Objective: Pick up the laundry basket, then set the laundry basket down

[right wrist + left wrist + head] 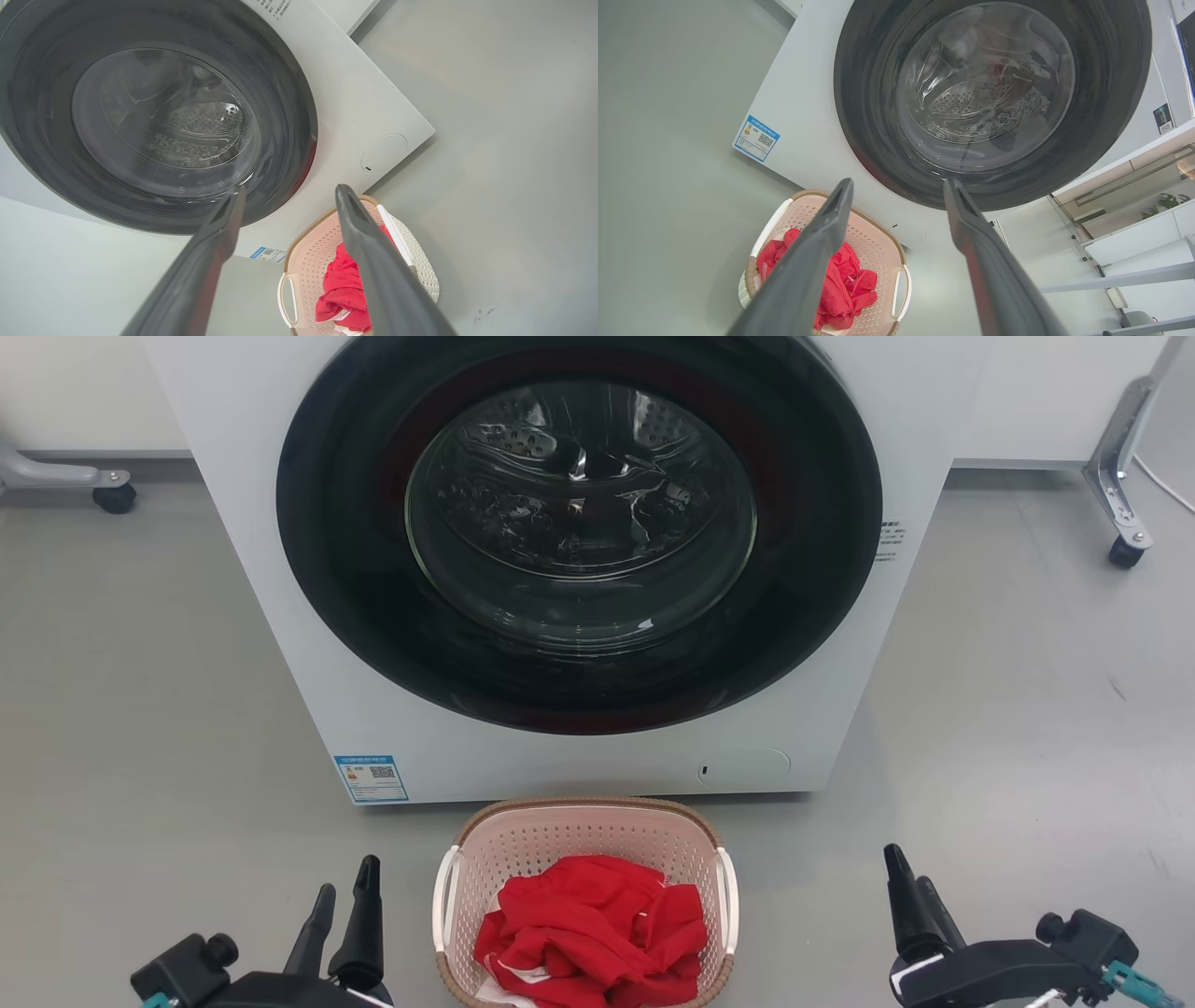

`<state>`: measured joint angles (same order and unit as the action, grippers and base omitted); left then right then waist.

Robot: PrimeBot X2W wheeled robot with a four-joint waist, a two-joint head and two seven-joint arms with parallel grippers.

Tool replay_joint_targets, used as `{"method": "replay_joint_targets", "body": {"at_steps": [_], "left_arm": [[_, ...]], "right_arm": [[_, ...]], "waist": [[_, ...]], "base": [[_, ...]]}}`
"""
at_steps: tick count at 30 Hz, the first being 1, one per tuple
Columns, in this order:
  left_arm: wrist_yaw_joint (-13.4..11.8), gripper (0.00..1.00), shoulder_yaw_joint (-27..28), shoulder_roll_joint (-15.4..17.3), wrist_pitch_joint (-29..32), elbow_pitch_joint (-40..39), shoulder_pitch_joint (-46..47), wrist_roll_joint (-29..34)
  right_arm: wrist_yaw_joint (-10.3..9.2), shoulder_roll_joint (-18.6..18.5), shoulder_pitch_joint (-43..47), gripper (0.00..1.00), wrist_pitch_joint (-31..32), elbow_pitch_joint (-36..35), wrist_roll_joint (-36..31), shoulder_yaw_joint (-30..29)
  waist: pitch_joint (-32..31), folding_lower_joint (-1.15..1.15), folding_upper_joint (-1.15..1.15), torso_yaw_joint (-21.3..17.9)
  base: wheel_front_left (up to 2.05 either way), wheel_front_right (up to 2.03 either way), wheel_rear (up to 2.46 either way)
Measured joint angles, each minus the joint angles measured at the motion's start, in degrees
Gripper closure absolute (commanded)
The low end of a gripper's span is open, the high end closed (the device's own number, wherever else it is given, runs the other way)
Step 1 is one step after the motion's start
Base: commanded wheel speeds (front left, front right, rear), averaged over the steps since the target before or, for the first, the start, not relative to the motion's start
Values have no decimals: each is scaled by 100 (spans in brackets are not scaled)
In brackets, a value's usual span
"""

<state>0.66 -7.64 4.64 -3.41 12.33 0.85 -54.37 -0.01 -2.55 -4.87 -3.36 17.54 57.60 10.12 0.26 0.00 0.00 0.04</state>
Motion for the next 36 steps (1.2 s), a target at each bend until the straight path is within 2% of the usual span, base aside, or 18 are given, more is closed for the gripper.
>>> {"method": "replay_joint_targets", "body": {"at_steps": [15, 36], "left_arm": [[-230, 0, -381, 85, -303, -233, -2, 1616], [-525, 0, -634, 98, -734, -612, -13, 3438]], "right_arm": [[-209, -18, -51, 0, -313, -204, -1382, 421], [-480, -35, -60, 0, -739, -445, -3067, 826]], "waist": [[-9, 0, 0, -1], [24, 0, 0, -10]], "base": [[0, 0, 0], [0, 0, 0]]}}
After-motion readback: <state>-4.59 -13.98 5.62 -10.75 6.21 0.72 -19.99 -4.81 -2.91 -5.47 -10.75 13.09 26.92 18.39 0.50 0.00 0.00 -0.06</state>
